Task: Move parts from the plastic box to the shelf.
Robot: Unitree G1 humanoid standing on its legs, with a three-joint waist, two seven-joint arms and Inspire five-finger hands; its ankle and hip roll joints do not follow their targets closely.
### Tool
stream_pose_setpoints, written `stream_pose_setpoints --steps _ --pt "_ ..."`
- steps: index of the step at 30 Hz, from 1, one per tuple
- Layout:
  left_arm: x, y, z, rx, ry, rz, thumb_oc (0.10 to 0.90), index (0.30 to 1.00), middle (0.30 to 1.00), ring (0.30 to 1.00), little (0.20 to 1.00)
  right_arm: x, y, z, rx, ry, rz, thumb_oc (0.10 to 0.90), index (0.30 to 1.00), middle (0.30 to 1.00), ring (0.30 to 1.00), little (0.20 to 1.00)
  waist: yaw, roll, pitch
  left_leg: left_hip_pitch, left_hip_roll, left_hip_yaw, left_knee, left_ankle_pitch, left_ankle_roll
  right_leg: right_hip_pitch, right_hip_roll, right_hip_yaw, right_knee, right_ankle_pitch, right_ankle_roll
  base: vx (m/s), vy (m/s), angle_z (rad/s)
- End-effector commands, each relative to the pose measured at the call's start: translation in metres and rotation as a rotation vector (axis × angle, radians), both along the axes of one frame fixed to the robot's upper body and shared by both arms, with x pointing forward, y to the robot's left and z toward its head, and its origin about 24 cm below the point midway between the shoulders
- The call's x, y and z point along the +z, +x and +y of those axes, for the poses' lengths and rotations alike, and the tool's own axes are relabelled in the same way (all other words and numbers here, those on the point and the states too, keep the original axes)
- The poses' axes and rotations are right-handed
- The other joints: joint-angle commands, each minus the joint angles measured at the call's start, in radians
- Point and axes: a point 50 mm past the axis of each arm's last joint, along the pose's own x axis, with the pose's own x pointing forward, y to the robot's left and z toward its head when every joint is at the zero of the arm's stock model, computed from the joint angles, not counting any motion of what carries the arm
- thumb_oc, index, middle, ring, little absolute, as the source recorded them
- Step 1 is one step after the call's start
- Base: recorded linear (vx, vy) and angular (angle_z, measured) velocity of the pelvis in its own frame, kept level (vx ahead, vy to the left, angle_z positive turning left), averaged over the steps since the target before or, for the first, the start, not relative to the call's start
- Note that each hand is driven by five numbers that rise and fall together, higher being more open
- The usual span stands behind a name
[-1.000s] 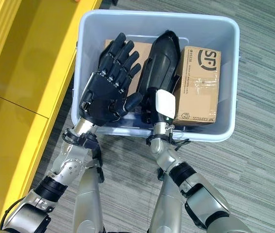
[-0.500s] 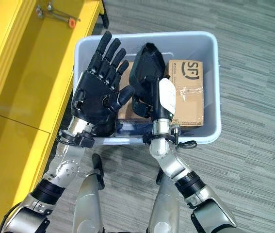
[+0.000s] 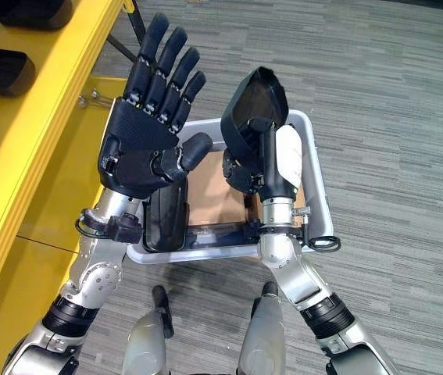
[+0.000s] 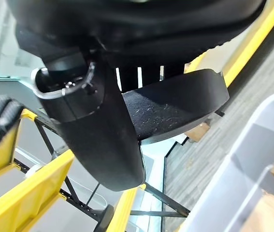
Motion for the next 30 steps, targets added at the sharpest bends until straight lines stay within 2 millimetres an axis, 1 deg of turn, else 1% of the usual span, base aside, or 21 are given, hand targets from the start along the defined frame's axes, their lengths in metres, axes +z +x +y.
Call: stream_pose_setpoints --steps 1,3,4,7,10,12,13,14,15,17,19,21,22,23,24,25,26,27,28,29,30 --pt "0.036 -0.020 -0.009 -0.076 -0.060 -0.210 0.900 1.000 1.000 1.000 1.000 0.043 -0.019 0.018 0.104 0.102 -0.262 0.400 0.300 0.300 0.300 0.300 0.001 -0.003 -0.186 0.020 -0.019 0.020 -0.058 0.006 0.058 0.112 0.047 -0.071 -0.027 -0.083 -0.076 0.17 0.039 0.09" --pt "0.035 -0.021 -0.008 -0.077 -0.059 -0.200 0.900 1.000 1.000 1.000 1.000 0.038 -0.020 0.017 0.114 0.091 -0.238 0.400 0.300 0.300 0.300 0.300 -0.004 0.000 -0.205 0.039 -0.017 0.026 -0.064 0.003 0.057 0.134 0.048 -0.071 -0.043 -0.085 -0.077 0.14 0.033 0.04" --pt "0.033 -0.021 -0.007 -0.073 -0.057 -0.185 0.900 1.000 1.000 1.000 1.000 0.034 -0.023 0.016 0.133 0.060 -0.222 0.400 0.300 0.300 0.300 0.300 -0.009 0.003 -0.225 0.060 -0.014 0.033 -0.067 -0.004 0.057 0.157 0.048 -0.072 -0.055 -0.090 -0.078 0.16 0.030 0.00" --pt "0.030 -0.022 -0.005 -0.057 -0.063 -0.158 0.900 1.000 1.000 1.000 1.000 0.031 -0.027 0.018 0.159 0.038 -0.223 0.400 0.300 0.300 0.300 0.300 -0.012 0.007 -0.241 0.081 -0.011 0.043 -0.073 -0.006 0.057 0.177 0.050 -0.073 -0.064 -0.095 -0.079 0.11 -0.011 -0.05" --pt "0.025 -0.022 0.000 -0.034 -0.070 -0.121 0.900 1.000 1.000 1.000 1.000 0.030 -0.036 0.012 0.140 0.049 -0.233 0.400 0.300 0.300 0.300 0.300 -0.002 0.000 -0.271 0.104 -0.020 0.044 -0.094 -0.007 0.062 0.212 0.054 -0.089 -0.091 -0.093 -0.074 0.09 -0.105 -0.03" --pt "0.023 -0.022 0.002 0.015 -0.050 -0.105 0.900 1.000 1.000 1.000 1.000 0.030 -0.038 0.008 0.122 0.050 -0.230 0.400 0.300 0.300 0.300 0.300 0.001 -0.002 -0.285 0.111 -0.020 0.035 -0.103 -0.007 0.060 0.224 0.061 -0.096 -0.096 -0.099 -0.076 0.03 -0.086 0.03" --pt "0.020 -0.021 0.004 0.091 -0.021 -0.094 0.900 1.000 1.000 1.000 1.000 0.028 -0.038 0.006 0.099 0.049 -0.223 0.400 0.300 0.300 0.300 0.300 0.007 -0.003 -0.294 0.116 -0.025 0.026 -0.107 -0.009 0.061 0.234 0.069 -0.100 -0.097 -0.105 -0.079 0.01 -0.077 0.02" --pt "0.019 -0.020 0.005 0.124 -0.012 -0.083 0.900 1.000 1.000 1.000 1.000 0.026 -0.037 0.004 0.093 0.054 -0.205 0.400 0.300 0.300 0.300 0.300 0.010 -0.004 -0.299 0.120 -0.028 0.021 -0.110 -0.010 0.063 0.240 0.072 -0.103 -0.099 -0.107 -0.080 0.01 -0.082 0.04" --pt "0.018 -0.019 0.005 0.136 -0.012 -0.080 0.900 1.000 1.000 1.000 1.000 0.026 -0.036 0.004 0.091 0.056 -0.198 0.400 0.300 0.300 0.300 0.300 0.011 -0.004 -0.300 0.121 -0.029 0.020 -0.111 -0.011 0.063 0.243 0.073 -0.105 -0.101 -0.108 -0.080 0.00 -0.076 0.02" --pt "0.016 -0.018 0.013 0.168 -0.057 -0.065 0.900 1.000 1.000 1.000 1.000 0.020 -0.034 0.003 0.089 0.056 -0.153 0.400 0.300 0.300 0.300 0.300 0.023 -0.004 -0.309 0.127 -0.036 0.005 -0.113 -0.015 0.067 0.255 0.076 -0.113 -0.106 -0.112 -0.083 -0.03 -0.099 0.06" --pt "0.015 -0.019 0.017 0.181 -0.071 -0.062 0.900 1.000 1.000 1.000 1.000 0.019 -0.035 0.005 0.093 0.056 -0.156 0.400 0.300 0.300 0.300 0.300 0.036 -0.002 -0.309 0.125 -0.034 -0.007 -0.117 -0.011 0.063 0.259 0.080 -0.119 -0.102 -0.119 -0.087 -0.05 -0.098 0.08" --pt "0.012 -0.020 0.024 0.220 -0.099 -0.033 0.900 1.000 1.000 1.000 1.000 0.021 -0.036 0.007 0.112 0.057 -0.169 0.400 0.300 0.300 0.300 0.300 0.055 0.002 -0.302 0.114 -0.024 -0.028 -0.125 0.009 0.051 0.262 0.091 -0.137 -0.086 -0.134 -0.097 -0.06 -0.102 0.12" --pt "0.012 -0.021 0.025 0.225 -0.104 -0.032 0.900 1.000 1.000 1.000 1.000 0.022 -0.036 0.008 0.113 0.057 -0.171 0.400 0.300 0.300 0.300 0.300 0.055 0.002 -0.302 0.113 -0.023 -0.030 -0.126 0.010 0.050 0.262 0.092 -0.139 -0.084 -0.135 -0.098 -0.05 -0.082 0.18" --pt "0.011 -0.021 0.028 0.248 -0.123 -0.023 0.900 1.000 1.000 1.000 1.000 0.025 -0.037 0.010 0.118 0.039 -0.182 0.400 0.300 0.300 0.300 0.300 0.064 0.005 -0.294 0.103 -0.009 -0.038 -0.131 0.028 0.041 0.262 0.101 -0.147 -0.067 -0.146 -0.105 -0.03 -0.061 0.16" --pt "0.011 -0.022 0.030 0.262 -0.136 -0.021 0.900 1.000 1.000 1.000 1.000 0.026 -0.037 0.010 0.119 0.031 -0.181 0.400 0.300 0.300 0.300 0.300 0.068 0.007 -0.292 0.099 -0.003 -0.042 -0.133 0.035 0.037 0.260 0.104 -0.150 -0.059 -0.150 -0.107 -0.05 -0.083 0.21" --pt "0.011 -0.022 0.035 0.276 -0.189 -0.015 0.900 1.000 1.000 1.000 1.000 0.026 -0.036 0.011 0.118 0.013 -0.172 0.400 0.300 0.300 0.300 0.300 0.073 0.009 -0.287 0.094 0.013 -0.047 -0.142 0.051 0.032 0.252 0.108 -0.157 -0.038 -0.159 -0.113 -0.06 -0.052 0.30" --pt "0.011 -0.024 0.045 0.293 -0.301 0.001 0.900 1.000 1.000 1.000 1.000 0.027 -0.033 0.012 0.105 -0.025 -0.168 0.400 0.300 0.300 0.300 0.300 0.079 0.010 -0.276 0.088 0.044 -0.038 -0.155 0.083 0.023 0.243 0.112 -0.165 -0.010 -0.173 -0.122 -0.10 -0.028 0.33" --pt "0.010 -0.025 0.054 0.321 -0.351 0.022 0.900 1.000 1.000 1.000 1.000 0.029 -0.032 0.012 0.093 -0.044 -0.176 0.400 0.300 0.300 0.300 0.300 0.077 0.010 -0.271 0.088 0.069 -0.003 -0.167 0.101 0.017 0.236 0.111 -0.183 0.011 -0.182 -0.126 -0.08 -0.002 0.28" --pt "0.009 -0.025 0.055 0.325 -0.356 0.024 0.900 1.000 1.000 1.000 1.000 0.029 -0.032 0.013 0.094 -0.048 -0.177 0.400 0.300 0.300 0.300 0.300 0.076 0.010 -0.271 0.089 0.071 0.001 -0.170 0.104 0.016 0.234 0.111 -0.184 0.015 -0.185 -0.127 -0.11 -0.003 0.27" --pt "0.006 -0.023 0.059 0.344 -0.367 0.055 0.900 1.000 1.000 1.000 1.000 0.029 -0.032 0.011 0.077 -0.062 -0.185 0.400 0.300 0.300 0.300 0.300 0.067 0.010 -0.268 0.089 0.098 0.068 -0.182 0.124 0.010 0.230 0.106 -0.218 0.027 -0.188 -0.129 -0.12 -0.024 0.43" --pt "0.003 -0.020 0.061 0.351 -0.331 0.075 0.900 1.000 1.000 1.000 1.000 0.028 -0.034 0.003 0.038 -0.074 -0.188 0.400 0.300 0.300 0.300 0.300 0.052 0.002 -0.266 0.091 0.131 0.160 -0.179 0.145 -0.008 0.233 0.089 -0.258 0.041 -0.198 -0.123 -0.14 -0.029 0.53"
